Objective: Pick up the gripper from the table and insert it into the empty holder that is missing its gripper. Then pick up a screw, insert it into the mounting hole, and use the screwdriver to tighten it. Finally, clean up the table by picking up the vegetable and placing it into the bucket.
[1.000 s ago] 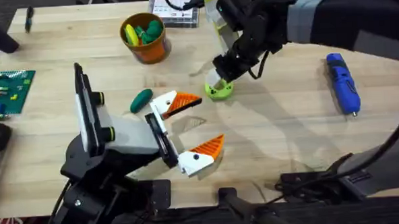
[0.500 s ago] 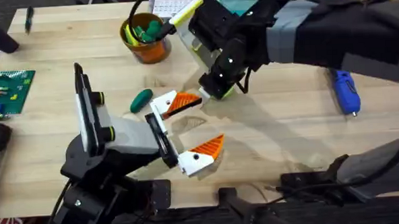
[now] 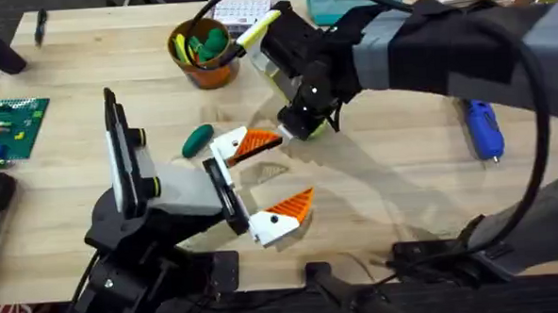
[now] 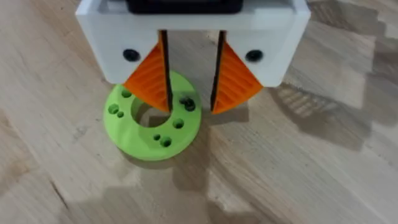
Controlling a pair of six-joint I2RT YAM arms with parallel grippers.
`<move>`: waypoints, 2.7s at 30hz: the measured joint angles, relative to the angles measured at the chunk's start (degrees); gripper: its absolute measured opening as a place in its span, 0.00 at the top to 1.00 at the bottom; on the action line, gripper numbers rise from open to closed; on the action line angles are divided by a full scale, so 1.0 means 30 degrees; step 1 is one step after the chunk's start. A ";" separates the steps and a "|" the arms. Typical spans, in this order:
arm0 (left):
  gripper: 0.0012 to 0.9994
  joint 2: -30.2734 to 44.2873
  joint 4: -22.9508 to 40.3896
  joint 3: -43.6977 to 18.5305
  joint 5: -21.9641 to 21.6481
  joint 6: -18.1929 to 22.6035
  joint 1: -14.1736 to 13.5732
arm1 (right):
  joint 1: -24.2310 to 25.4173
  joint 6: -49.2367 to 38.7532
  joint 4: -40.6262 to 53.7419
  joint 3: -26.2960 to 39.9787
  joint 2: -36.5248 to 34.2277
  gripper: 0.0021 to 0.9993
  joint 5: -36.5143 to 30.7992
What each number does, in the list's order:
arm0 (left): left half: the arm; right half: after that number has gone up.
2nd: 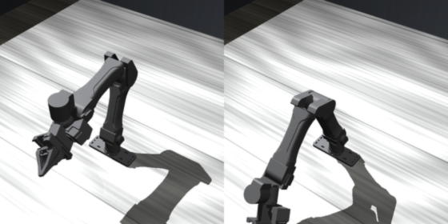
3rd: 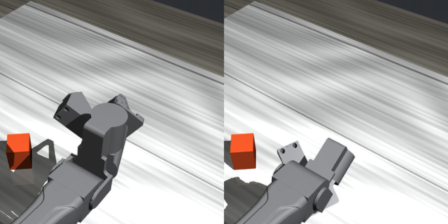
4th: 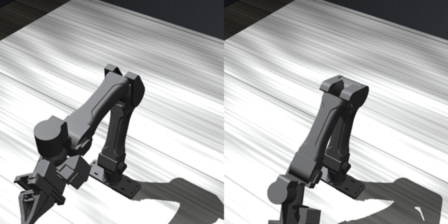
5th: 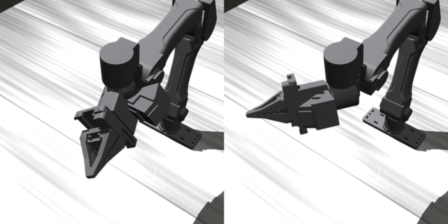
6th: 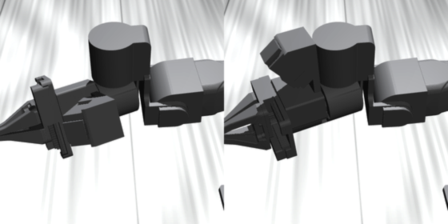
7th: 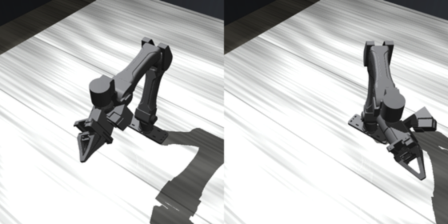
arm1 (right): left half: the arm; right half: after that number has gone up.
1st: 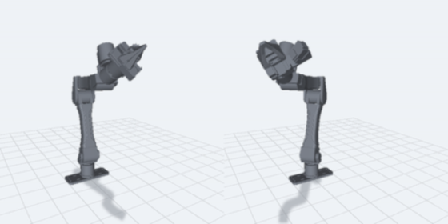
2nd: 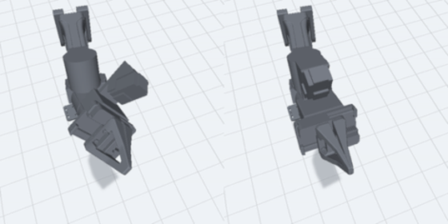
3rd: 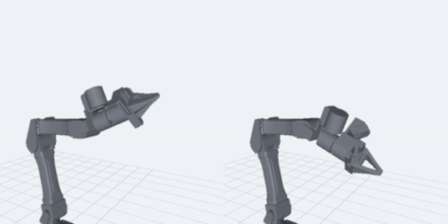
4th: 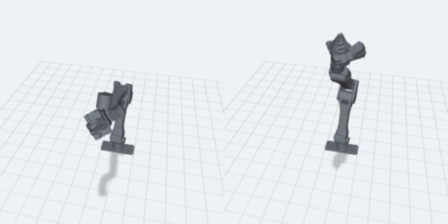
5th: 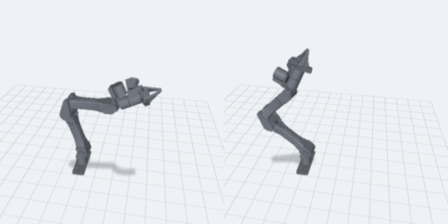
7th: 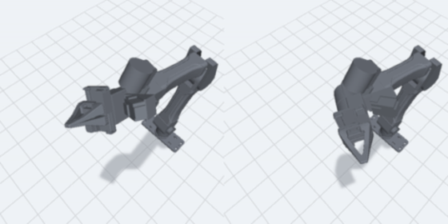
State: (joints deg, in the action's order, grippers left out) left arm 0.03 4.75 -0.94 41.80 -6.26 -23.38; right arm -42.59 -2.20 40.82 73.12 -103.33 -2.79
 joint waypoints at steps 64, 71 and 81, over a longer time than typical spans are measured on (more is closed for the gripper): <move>0.01 0.0000 0.0000 -0.0005 0.0000 0.0000 0.0000 | -0.0397 0.0095 0.0822 0.0707 -0.0188 0.60 -0.0413; 0.01 0.0000 0.0000 -0.0005 0.0000 0.0000 0.0000 | -0.0466 0.0138 0.0829 0.0707 -0.0188 0.69 -0.0414; 0.01 0.0000 0.0000 -0.0005 0.0000 0.0000 0.0000 | -0.0466 0.0146 0.0807 0.0714 -0.0256 0.77 -0.0413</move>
State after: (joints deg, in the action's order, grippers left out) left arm 0.03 4.75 -0.95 41.80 -6.26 -23.38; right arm -43.99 -1.76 43.24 75.27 -104.10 -4.03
